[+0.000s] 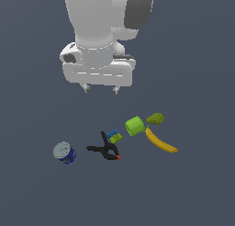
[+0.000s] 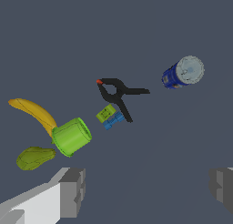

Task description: Pick up a designated object from a clutter of objects.

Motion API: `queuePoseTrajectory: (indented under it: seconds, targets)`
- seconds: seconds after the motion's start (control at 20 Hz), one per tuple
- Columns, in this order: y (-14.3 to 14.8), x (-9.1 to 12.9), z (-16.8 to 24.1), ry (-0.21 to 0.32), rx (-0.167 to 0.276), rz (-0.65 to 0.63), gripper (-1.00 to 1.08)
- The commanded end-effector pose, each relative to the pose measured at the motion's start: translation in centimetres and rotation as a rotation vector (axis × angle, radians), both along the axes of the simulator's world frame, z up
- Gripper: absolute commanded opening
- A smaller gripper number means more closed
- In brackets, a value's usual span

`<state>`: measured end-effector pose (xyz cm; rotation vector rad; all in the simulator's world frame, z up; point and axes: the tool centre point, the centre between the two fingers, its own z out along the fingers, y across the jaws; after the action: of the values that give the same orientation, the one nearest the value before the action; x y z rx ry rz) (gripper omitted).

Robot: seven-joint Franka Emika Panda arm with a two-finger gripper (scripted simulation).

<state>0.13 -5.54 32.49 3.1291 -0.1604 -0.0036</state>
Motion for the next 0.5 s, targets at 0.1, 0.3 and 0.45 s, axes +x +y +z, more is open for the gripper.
queuePoseTrajectory:
  seconds: [0.1, 0.3, 0.45]
  targets:
    - [-0.6, 0.8, -0.6, 0.0, 0.004, -0.028, 1.0]
    - [-1.7, 2.0, -1.5, 0.0, 0.01, -0.075, 1.0]
    - [-2.8, 3.2, -2.6, 0.0, 0.015, -0.122, 1.0]
